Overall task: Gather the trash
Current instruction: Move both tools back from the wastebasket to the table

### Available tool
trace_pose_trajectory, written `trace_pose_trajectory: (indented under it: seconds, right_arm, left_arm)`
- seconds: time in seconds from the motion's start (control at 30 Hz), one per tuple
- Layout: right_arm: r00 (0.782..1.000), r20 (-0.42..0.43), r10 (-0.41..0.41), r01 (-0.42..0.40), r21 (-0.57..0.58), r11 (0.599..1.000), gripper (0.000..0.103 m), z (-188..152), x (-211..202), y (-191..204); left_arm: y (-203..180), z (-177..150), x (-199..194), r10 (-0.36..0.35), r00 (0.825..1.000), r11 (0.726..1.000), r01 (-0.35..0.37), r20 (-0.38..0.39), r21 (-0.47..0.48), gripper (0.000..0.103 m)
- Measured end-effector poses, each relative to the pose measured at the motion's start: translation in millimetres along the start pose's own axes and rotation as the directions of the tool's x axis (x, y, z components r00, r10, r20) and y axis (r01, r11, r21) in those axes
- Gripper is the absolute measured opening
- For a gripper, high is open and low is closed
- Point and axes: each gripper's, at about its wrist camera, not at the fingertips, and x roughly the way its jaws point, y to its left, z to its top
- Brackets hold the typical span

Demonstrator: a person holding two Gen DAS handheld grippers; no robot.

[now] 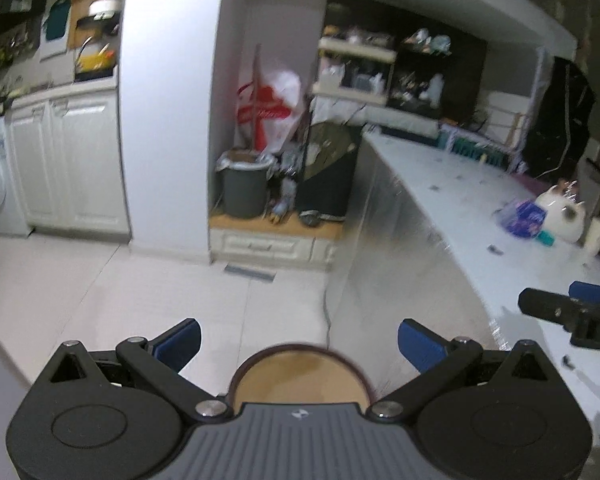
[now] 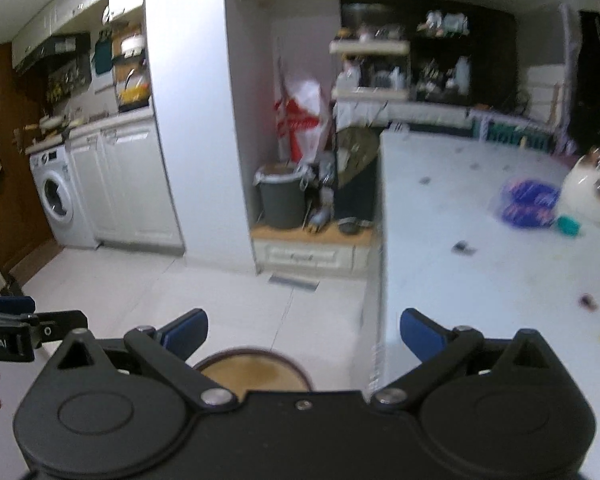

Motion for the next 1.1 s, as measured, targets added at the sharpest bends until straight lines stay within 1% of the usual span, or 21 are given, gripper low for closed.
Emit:
trace_pose_trajectory:
  seconds: [0.13,0.4,0.67,0.83,0.93,1.0,1.1]
  right_arm:
    - [0.997,0.052,-0.056,0.055,0.015,0.998,0.103,11,-21,-36]
    - [0.984,0.076,-0.162,0.159,0.039,0.987,0.103,14,-54,-103]
    - [0.956,0.100,-0.277,0.268,0.095,0.959,0.103,20,-79,-187]
    - [0.934,0.109,-0.341,0.328,0.115,0.938,0.103,27,-73,-238]
    - [0.936,0.116,-0.332,0.315,0.142,0.938,0.103,30,-67,-263]
    - [0.934,0.121,-0.337,0.317,0.160,0.935,0.103,31,-60,-282]
    - [0.925,0.099,-0.367,0.351,0.152,0.924,0.103,38,-44,-307]
  left_arm:
    - [-31,9,-3,-0.047,0.998,0.999,0.047,0.029,0.024,0.103]
    - [-93,25,-1,-0.140,0.988,0.989,0.137,0.058,0.061,0.103]
    - [-166,51,11,-0.233,0.969,0.968,0.224,0.079,0.113,0.103]
    - [-209,65,32,-0.290,0.953,0.949,0.275,0.083,0.155,0.103]
    - [-233,77,57,-0.344,0.936,0.928,0.327,0.071,0.180,0.103]
    - [-247,84,75,-0.354,0.933,0.922,0.337,0.061,0.190,0.103]
    - [-267,95,96,-0.363,0.931,0.917,0.350,0.039,0.190,0.103]
